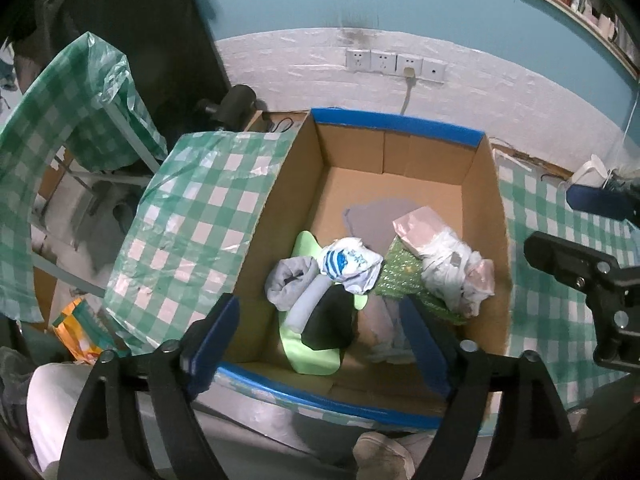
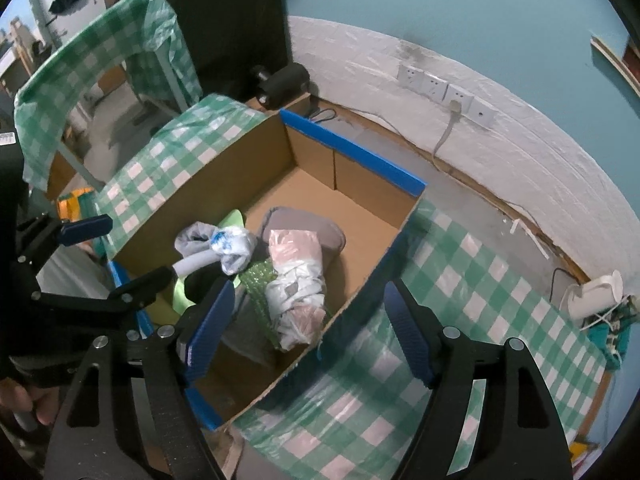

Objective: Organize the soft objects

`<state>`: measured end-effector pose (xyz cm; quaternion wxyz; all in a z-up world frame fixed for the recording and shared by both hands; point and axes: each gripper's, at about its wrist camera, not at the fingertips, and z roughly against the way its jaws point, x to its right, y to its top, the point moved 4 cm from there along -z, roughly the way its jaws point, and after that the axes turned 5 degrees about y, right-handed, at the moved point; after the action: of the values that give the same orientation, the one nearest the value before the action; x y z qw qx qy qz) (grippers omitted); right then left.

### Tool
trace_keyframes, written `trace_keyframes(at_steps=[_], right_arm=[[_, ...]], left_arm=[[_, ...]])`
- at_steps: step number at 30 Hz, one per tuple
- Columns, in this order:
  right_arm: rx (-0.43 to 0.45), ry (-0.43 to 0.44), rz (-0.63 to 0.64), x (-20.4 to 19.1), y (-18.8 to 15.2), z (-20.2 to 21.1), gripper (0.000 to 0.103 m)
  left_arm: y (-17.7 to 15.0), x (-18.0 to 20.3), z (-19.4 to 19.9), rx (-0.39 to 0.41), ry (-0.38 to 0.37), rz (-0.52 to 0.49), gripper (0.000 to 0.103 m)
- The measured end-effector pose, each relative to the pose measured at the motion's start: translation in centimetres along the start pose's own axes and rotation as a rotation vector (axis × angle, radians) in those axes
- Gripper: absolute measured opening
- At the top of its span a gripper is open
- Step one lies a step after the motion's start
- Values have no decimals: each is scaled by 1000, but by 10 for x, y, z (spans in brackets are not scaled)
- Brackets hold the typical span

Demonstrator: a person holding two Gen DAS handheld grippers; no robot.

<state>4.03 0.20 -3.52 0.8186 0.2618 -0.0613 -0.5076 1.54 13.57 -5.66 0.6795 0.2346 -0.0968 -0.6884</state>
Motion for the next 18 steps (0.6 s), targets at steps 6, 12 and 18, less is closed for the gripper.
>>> trace_keyframes(at_steps=[6,12,18], right_arm=[[37,-10,-13,3,-8,18,77],[91,-21,-42,12,-15,36,77],[113,-27,-48,17,-22,47,77]], left_arm=[[3,3,9,14,-3,-5,91],[4,11,25,54,-5,-15,100],[3,23,45,119,2,-43,101]])
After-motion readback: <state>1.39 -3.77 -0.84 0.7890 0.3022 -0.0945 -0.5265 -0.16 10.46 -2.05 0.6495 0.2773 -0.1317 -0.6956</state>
